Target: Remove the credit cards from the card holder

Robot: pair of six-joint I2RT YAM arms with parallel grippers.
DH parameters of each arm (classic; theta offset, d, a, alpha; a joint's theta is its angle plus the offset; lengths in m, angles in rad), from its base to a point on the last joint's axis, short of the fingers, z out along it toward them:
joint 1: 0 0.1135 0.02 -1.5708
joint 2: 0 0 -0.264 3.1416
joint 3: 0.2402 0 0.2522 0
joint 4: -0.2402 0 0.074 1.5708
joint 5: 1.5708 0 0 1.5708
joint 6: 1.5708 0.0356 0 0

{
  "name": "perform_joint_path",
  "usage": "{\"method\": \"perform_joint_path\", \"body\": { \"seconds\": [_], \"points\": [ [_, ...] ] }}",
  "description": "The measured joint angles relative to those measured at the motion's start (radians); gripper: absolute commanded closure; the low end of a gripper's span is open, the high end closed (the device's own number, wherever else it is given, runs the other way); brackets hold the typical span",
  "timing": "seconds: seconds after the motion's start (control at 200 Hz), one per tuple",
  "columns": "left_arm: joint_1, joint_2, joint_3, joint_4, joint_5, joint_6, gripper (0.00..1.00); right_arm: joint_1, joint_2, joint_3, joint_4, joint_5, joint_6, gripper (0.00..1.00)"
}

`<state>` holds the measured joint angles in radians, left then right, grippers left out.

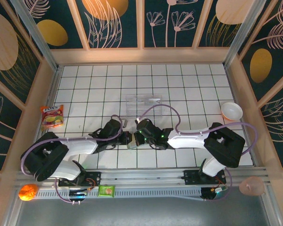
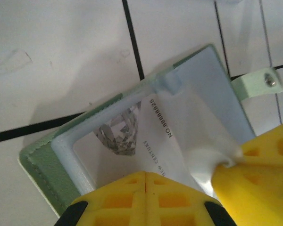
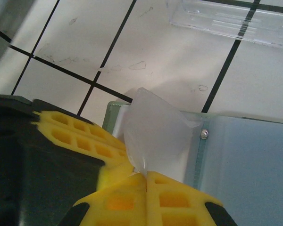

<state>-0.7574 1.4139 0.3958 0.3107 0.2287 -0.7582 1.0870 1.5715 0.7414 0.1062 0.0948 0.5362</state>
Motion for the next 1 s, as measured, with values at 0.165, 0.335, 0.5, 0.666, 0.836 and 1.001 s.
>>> {"method": "perform_joint_path", "body": {
  "seconds": [0.165, 0.335, 0.5, 0.666, 0.836, 1.001],
  "points": [
    [-0.001, 0.034, 0.025, 0.004, 0.020, 0.014, 1.00, 0.000, 0.000, 0.015, -0.064, 0.045, 0.045, 0.87],
    [-0.002, 0.038, 0.030, 0.003, 0.022, 0.033, 1.00, -0.019, -0.019, 0.014, -0.169, 0.133, 0.134, 0.57],
    [-0.002, 0.038, 0.031, 0.003, 0.020, 0.057, 1.00, -0.086, -0.159, -0.079, -0.257, 0.197, 0.210, 0.53],
    [-0.002, 0.039, 0.038, -0.004, 0.017, 0.082, 1.00, -0.094, -0.295, -0.089, -0.266, 0.139, 0.130, 0.64],
    [-0.002, 0.037, 0.048, -0.025, 0.014, 0.093, 1.00, -0.094, -0.251, 0.028, -0.207, -0.023, 0.041, 0.66],
    [-0.025, 0.002, 0.074, -0.082, 0.009, 0.096, 0.96, -0.124, -0.220, 0.035, -0.165, -0.064, 0.031, 0.66]
  ]
}}
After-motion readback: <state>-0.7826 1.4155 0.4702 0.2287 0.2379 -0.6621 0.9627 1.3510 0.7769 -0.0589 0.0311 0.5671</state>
